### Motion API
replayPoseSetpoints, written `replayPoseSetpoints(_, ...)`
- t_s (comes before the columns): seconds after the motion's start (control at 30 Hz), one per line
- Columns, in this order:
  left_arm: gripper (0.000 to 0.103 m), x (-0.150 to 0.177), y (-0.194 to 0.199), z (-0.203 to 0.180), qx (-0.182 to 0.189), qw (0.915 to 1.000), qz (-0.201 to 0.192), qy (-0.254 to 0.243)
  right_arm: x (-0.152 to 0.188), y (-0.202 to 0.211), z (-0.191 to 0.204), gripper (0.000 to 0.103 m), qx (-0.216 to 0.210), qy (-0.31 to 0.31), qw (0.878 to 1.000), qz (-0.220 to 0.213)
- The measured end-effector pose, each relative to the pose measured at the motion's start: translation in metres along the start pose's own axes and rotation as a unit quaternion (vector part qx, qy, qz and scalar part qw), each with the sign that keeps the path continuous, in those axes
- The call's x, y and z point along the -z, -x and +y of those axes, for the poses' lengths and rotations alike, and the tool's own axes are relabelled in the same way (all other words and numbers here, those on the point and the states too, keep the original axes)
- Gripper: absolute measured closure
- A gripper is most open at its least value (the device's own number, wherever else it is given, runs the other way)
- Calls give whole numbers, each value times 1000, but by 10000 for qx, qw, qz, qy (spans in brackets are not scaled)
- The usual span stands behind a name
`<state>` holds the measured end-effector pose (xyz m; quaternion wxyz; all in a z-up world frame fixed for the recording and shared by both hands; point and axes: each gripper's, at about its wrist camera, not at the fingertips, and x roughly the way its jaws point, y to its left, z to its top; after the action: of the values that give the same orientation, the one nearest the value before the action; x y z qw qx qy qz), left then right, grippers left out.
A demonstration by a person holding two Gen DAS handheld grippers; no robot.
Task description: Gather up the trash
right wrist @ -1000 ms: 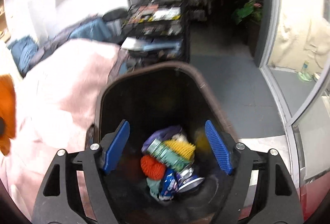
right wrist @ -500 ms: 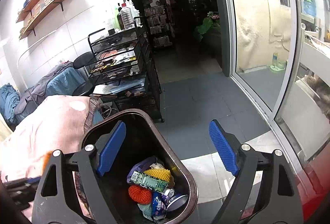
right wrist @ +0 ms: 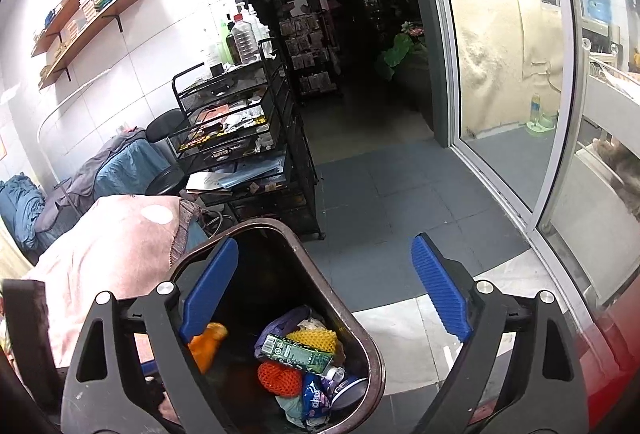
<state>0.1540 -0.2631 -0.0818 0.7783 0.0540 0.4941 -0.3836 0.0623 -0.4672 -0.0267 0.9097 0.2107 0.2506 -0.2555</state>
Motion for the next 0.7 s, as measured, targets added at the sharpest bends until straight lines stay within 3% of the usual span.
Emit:
replayPoseSetpoints(0.1,74,1,-2,-4,-81,9999,27,-63,0,1,1,14,-30,23,10000,17)
replayPoseSetpoints(0.23,35,-1,-5,-2,-233,9997,15,-44,0,2,3,12,-55,32,10000,21)
replayPoseSetpoints(0.4,26,-1,0,-5,-310,9993,-174,-134,2,5,6,10,-120,55,9999,-34)
replayPoseSetpoints(0.7,14,13,52,-10,-649,9902,-1202,-283,0,13,4,6,-137,-15,9996,-256)
